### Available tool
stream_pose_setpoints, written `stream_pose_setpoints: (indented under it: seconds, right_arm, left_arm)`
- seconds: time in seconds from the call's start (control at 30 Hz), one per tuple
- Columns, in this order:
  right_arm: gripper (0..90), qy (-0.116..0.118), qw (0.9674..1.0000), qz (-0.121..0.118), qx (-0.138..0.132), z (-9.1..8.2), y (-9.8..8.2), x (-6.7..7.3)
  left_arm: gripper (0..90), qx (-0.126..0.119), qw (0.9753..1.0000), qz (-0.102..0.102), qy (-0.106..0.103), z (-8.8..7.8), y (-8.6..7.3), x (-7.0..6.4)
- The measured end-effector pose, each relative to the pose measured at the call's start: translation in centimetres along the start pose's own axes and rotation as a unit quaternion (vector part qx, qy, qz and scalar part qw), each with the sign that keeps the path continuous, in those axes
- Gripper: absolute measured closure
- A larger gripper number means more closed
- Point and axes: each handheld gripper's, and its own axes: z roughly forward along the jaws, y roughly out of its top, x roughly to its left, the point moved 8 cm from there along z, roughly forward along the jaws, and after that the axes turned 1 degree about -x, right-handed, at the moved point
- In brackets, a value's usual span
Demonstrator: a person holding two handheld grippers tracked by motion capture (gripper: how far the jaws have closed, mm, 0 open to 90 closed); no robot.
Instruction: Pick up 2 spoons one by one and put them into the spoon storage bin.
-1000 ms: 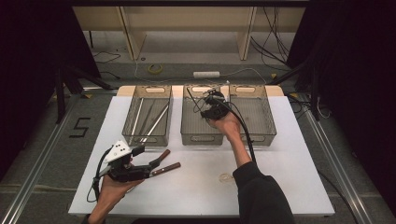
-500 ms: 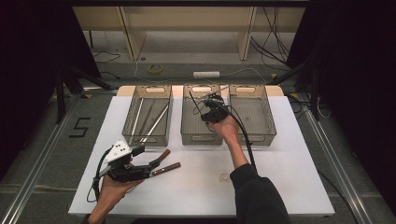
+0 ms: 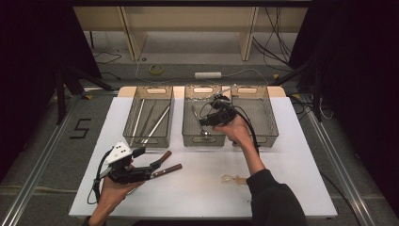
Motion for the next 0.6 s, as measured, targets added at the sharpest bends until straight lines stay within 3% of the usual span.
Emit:
stream_pose_setpoints:
  seconds: [0.13,0.27,0.6]
  right_arm:
    - [45.2,0.006,0.9992,-0.033,0.022,-1.5,-1.3,0.7]
    - [39.2,0.012,0.9978,-0.059,0.027,-3.1,-2.8,1.6]
    - [35.1,0.022,0.9951,-0.091,0.031,-6.8,-7.2,2.4]
  left_arm:
    - [20.2,0.001,1.0,0.0,0.001,0.0,0.0,0.0]
    - [20.2,0.0,1.0,-0.001,0.001,0.1,0.0,0.0]
    - [20.2,0.002,1.0,0.0,0.004,0.1,-0.1,0.1]
